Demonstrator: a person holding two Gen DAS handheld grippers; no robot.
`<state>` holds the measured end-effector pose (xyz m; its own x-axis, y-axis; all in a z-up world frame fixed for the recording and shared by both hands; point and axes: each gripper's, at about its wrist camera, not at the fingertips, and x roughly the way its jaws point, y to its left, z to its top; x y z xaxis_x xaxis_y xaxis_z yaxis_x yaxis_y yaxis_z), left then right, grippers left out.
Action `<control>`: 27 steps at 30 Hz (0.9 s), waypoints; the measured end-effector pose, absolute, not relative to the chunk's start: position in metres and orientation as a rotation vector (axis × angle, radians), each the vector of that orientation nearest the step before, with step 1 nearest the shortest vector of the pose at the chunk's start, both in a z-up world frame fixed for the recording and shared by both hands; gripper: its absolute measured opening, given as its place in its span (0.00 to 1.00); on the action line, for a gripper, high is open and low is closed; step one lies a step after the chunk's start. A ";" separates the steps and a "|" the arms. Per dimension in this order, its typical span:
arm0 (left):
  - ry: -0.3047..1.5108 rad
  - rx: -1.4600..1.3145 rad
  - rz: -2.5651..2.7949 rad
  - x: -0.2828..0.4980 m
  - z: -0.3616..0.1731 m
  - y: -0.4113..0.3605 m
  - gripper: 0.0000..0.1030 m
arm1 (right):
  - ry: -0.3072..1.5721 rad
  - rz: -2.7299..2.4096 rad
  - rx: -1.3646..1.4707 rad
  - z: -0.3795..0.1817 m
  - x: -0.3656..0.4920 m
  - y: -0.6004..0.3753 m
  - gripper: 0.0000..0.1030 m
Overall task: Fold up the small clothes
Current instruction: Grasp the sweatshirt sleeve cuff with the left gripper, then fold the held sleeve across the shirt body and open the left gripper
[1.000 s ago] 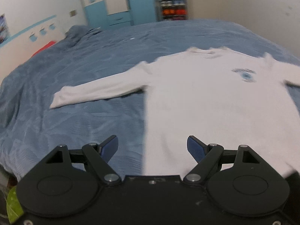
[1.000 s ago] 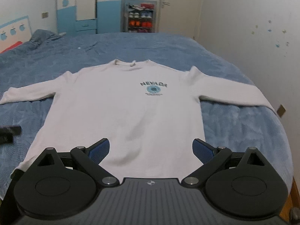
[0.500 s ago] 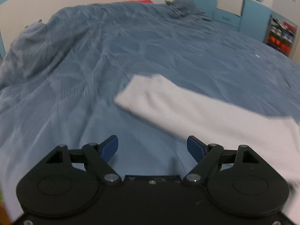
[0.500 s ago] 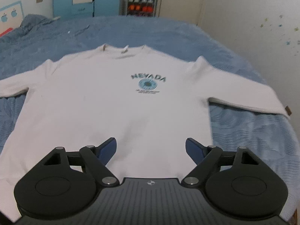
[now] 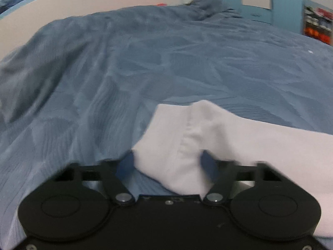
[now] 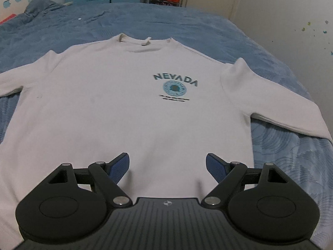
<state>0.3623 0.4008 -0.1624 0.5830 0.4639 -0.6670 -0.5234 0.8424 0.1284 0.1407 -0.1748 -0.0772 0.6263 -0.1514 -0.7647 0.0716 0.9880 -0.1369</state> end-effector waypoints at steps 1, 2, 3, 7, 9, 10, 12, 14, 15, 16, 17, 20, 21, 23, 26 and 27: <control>0.764 -0.116 0.540 0.362 -0.160 0.402 0.09 | 0.893 -0.148 -0.093 -0.078 0.141 -0.178 0.95; 0.759 -0.136 0.545 0.361 -0.156 0.404 0.07 | 0.897 -0.159 -0.090 -0.079 0.145 -0.182 0.95; 0.756 -0.146 0.545 0.360 -0.153 0.404 0.07 | 0.902 -0.170 -0.091 -0.079 0.145 -0.185 0.95; 0.709 -0.168 0.513 0.353 -0.132 0.408 0.07 | 0.882 -0.215 -0.146 -0.076 0.141 -0.193 0.95; 0.698 -0.186 0.498 0.348 -0.124 0.411 0.07 | 0.885 -0.231 -0.147 -0.076 0.141 -0.200 0.95; 0.693 -0.185 0.496 0.348 -0.122 0.413 0.06 | 0.886 -0.234 -0.138 -0.075 0.140 -0.202 0.95; 0.687 -0.167 0.497 0.348 -0.118 0.413 0.06 | 0.881 -0.234 -0.125 -0.075 0.139 -0.206 0.95; 0.681 -0.160 0.501 0.344 -0.112 0.405 0.05 | 0.879 -0.239 -0.127 -0.075 0.139 -0.208 0.94; 0.676 -0.149 0.499 0.344 -0.109 0.398 0.05 | 0.882 -0.244 -0.130 -0.075 0.141 -0.210 0.94; 0.669 -0.134 0.483 0.344 -0.103 0.389 0.05 | 0.887 -0.254 -0.137 -0.076 0.143 -0.213 0.94; 0.659 -0.123 0.460 0.345 -0.098 0.380 0.05 | 0.891 -0.269 -0.150 -0.078 0.145 -0.218 0.91; 0.626 -0.061 0.345 0.347 -0.076 0.332 0.05 | 0.907 -0.322 -0.187 -0.085 0.153 -0.240 0.86; 0.611 -0.049 0.305 0.347 -0.068 0.313 0.05 | 0.912 -0.342 -0.196 -0.087 0.155 -0.250 0.86; 0.580 -0.031 0.234 0.347 -0.052 0.274 0.05 | 0.916 -0.392 -0.204 -0.090 0.157 -0.274 0.86; 0.534 -0.009 0.120 0.346 -0.029 0.207 0.05 | 0.930 -0.450 -0.208 -0.092 0.156 -0.308 0.88; 0.522 -0.005 0.081 0.345 -0.021 0.182 0.05 | 0.934 -0.471 -0.211 -0.092 0.156 -0.317 0.88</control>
